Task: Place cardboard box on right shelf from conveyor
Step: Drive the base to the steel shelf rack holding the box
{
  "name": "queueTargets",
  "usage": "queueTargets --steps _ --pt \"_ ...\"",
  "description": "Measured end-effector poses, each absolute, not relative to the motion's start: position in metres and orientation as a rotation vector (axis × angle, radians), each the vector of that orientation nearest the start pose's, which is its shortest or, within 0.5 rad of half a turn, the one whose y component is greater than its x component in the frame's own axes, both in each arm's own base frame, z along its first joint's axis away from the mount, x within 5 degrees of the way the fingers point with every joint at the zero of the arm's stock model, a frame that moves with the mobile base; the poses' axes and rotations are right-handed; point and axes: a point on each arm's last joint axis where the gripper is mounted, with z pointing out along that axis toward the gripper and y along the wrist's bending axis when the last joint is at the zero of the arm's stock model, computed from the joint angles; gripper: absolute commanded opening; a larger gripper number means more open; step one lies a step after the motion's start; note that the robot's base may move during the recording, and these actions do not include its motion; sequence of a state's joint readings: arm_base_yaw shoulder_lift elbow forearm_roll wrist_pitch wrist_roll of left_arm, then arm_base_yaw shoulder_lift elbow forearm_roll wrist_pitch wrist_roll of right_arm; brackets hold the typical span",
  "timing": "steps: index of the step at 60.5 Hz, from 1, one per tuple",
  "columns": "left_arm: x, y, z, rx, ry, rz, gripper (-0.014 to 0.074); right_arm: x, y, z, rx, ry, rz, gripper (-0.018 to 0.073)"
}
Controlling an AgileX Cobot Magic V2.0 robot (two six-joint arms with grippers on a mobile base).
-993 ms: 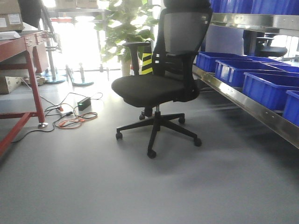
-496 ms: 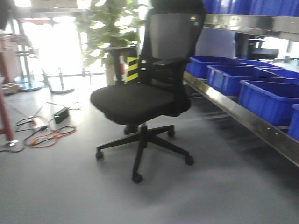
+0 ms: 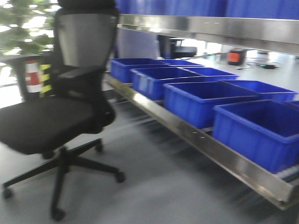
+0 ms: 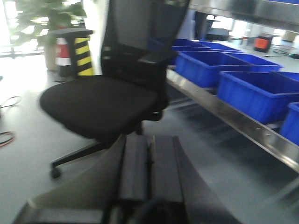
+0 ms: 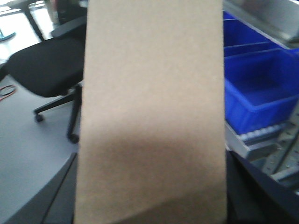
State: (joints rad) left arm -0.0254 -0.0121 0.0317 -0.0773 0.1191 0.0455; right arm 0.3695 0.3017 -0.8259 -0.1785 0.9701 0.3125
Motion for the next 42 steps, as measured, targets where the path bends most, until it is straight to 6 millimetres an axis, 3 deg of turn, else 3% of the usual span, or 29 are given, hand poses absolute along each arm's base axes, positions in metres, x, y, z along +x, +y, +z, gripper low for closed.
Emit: queueTargets --steps 42 --pt "0.0567 -0.0023 0.1923 0.002 1.622 -0.051 -0.0116 0.0226 -0.0056 0.3747 -0.054 1.925 0.249 0.0236"
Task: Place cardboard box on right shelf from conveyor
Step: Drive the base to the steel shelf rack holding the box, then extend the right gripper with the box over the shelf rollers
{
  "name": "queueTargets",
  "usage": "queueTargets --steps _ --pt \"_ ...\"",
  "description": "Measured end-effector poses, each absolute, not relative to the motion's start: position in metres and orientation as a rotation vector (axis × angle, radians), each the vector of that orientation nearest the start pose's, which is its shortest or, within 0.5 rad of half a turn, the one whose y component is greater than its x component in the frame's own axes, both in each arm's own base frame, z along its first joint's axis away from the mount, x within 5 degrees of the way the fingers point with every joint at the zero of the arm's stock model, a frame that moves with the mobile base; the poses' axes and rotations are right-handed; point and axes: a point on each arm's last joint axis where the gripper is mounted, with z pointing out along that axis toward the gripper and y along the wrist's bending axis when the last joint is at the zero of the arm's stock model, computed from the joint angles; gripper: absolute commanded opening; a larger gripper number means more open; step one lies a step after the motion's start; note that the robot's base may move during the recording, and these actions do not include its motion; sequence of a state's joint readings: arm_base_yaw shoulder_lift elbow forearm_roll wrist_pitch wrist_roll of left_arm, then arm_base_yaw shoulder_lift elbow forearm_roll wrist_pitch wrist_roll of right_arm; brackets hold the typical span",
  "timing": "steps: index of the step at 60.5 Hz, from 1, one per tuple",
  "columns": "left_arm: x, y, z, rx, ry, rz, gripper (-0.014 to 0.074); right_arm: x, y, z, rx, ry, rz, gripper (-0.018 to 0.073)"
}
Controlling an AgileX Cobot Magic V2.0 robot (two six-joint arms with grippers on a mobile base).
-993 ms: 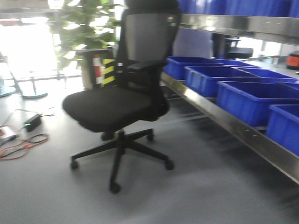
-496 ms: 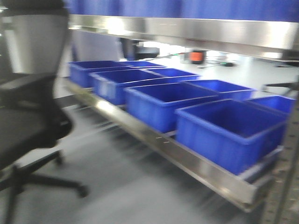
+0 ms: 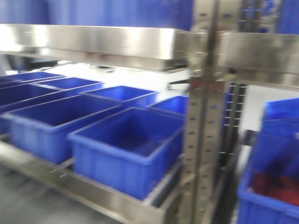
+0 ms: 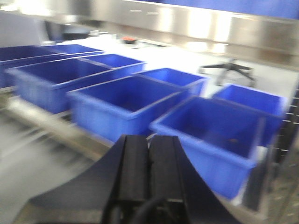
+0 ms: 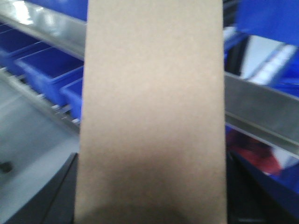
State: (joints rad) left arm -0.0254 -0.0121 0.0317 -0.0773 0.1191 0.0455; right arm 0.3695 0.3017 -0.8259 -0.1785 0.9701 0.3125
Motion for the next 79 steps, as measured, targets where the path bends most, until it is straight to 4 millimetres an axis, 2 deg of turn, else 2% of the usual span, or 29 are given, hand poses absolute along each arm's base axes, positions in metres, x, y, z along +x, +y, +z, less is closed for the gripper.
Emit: queueTargets --steps 79 --pt "0.0566 -0.0030 0.1923 0.013 1.622 -0.061 -0.0116 0.0226 -0.0056 0.3747 -0.054 1.925 0.249 0.0236"
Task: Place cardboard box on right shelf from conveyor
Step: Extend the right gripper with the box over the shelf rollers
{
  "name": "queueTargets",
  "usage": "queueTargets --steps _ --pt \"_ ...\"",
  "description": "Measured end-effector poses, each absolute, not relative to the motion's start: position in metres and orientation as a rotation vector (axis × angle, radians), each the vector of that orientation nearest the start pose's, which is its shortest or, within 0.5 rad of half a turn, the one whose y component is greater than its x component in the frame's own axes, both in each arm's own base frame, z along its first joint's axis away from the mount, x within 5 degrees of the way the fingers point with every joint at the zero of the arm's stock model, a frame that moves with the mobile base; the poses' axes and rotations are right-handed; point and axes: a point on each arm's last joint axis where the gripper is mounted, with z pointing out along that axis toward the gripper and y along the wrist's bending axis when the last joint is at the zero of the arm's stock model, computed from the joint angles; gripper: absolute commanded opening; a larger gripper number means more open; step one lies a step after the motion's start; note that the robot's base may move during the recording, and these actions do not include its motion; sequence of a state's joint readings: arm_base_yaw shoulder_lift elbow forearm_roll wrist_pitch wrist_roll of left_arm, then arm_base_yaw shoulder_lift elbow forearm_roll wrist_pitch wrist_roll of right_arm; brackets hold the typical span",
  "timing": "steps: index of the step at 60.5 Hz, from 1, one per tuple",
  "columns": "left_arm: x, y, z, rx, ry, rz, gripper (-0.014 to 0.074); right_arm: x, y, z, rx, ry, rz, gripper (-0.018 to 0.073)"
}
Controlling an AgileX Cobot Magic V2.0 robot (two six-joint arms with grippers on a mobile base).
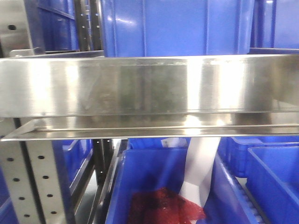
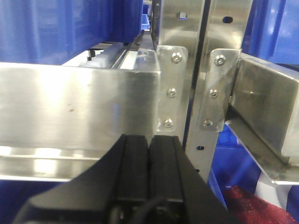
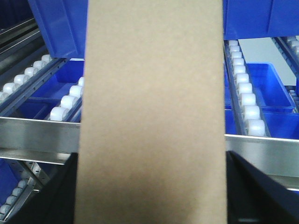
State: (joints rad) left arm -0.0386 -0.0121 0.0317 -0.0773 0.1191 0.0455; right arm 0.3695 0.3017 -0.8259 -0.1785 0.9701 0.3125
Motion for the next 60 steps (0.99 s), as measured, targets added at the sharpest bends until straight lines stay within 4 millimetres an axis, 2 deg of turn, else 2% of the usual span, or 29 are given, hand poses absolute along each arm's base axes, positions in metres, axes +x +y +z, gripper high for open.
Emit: queueTargets --steps 60 --pt "0.0566 -0.0030 0.1923 0.013 1.622 -0.061 -0.0116 0.0244 -0.0040 0.3815 -0.060 1.847 0.271 0.0236"
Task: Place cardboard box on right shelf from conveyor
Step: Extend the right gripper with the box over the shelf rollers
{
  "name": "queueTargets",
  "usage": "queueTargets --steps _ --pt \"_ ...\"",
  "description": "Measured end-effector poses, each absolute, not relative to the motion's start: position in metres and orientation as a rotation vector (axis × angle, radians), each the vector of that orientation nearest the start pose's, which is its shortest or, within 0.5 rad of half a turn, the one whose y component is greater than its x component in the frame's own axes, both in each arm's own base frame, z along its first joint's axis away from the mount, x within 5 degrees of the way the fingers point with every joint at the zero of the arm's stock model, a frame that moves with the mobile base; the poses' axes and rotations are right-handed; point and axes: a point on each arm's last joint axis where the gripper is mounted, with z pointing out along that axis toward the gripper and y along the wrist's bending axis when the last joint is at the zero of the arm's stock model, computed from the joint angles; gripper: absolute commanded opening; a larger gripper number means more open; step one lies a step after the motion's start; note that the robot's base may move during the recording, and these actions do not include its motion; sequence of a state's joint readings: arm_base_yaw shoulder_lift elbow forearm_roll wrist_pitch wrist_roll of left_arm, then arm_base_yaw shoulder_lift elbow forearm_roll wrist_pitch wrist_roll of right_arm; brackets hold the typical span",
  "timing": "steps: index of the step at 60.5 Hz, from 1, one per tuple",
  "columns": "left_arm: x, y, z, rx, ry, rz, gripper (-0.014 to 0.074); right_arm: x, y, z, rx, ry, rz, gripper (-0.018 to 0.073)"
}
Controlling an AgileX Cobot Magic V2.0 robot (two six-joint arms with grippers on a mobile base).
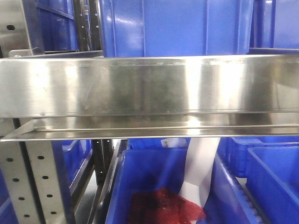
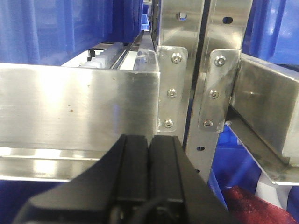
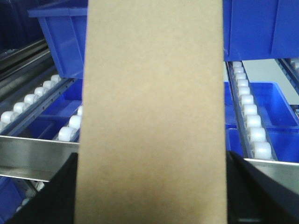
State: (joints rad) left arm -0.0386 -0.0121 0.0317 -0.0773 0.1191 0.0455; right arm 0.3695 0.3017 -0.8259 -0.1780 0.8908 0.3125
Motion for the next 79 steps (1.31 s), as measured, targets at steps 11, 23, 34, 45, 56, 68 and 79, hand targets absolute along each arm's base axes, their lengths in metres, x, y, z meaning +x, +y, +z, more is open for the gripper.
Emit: queueTargets --steps 11,23,34,45,56,68,79 --pt "0.057 -0.003 0.192 0.013 1.622 -0.061 -0.0116 0.044 0.004 0.388 -0.079 1.906 0.247 0.0236" --pt "0.057 -0.003 0.192 0.013 1.622 -0.061 -0.0116 0.099 0.025 0.419 -0.268 1.951 0.117 0.0236" --pt "0.057 -0.003 0.192 0.013 1.622 -0.061 -0.0116 0.162 0.050 0.437 -0.579 1.956 -0.080 0.0236" --pt "0.057 -0.003 0.192 0.013 1.622 -0.061 -0.0116 0.210 0.073 0.427 -0.942 1.916 -0.258 0.0236" --pt "0.057 -0.003 0.192 0.013 1.622 -0.061 -0.0116 0.237 0.099 0.401 -1.359 1.795 -0.400 0.0236" --pt "0.057 -0.003 0.192 0.013 1.622 -0.061 -0.0116 0.254 0.117 0.387 -1.544 1.594 -0.473 0.0236" --pt "0.057 -0.003 0.192 0.013 1.622 -0.061 -0.0116 0.263 0.124 0.368 -1.509 1.513 -0.471 0.0236"
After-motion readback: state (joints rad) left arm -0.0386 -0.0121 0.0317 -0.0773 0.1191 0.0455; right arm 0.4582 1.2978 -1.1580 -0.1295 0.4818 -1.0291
